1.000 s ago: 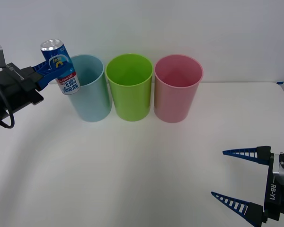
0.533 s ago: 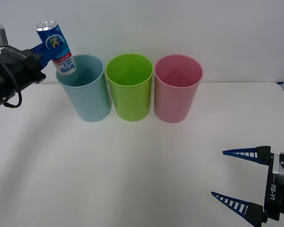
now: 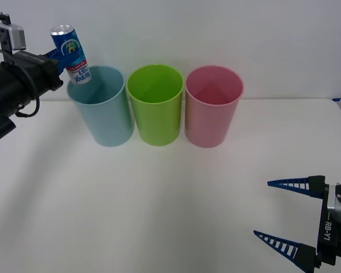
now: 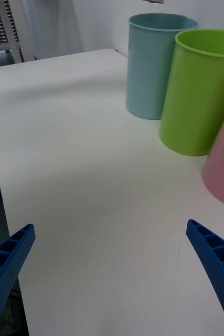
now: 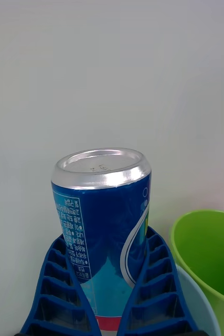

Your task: Put cans in the blue bin and PET bottles in the pink bin and trash in the green bin.

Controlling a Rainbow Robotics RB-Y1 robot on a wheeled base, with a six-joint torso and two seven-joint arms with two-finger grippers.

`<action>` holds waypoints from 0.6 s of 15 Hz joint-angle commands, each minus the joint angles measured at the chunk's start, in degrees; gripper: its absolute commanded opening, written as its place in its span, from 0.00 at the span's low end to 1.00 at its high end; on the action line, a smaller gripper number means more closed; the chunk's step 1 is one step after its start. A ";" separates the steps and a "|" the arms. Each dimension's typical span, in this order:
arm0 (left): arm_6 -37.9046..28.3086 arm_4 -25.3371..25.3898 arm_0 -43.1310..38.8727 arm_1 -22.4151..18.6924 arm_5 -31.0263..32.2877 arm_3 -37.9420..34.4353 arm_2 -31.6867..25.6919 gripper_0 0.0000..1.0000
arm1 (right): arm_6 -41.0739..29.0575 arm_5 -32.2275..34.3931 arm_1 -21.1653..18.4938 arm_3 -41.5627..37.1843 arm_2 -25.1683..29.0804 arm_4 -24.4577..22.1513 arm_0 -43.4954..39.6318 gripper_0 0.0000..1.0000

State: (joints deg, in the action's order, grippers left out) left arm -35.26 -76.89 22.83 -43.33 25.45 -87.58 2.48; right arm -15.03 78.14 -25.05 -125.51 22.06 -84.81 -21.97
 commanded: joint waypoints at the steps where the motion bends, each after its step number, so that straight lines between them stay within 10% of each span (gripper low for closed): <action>1: -0.07 -0.10 1.08 0.00 -0.23 1.09 1.12 0.00 | 0.00 0.00 0.00 0.00 0.00 0.00 0.00 1.00; 9: -1.21 -0.80 3.19 0.00 -0.23 3.91 3.41 0.00 | 0.00 0.00 0.00 0.00 0.00 0.00 0.00 1.00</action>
State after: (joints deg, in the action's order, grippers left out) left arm -36.29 -77.69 25.90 -43.33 25.20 -83.74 5.70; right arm -15.03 78.14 -25.05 -125.51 22.06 -84.81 -21.97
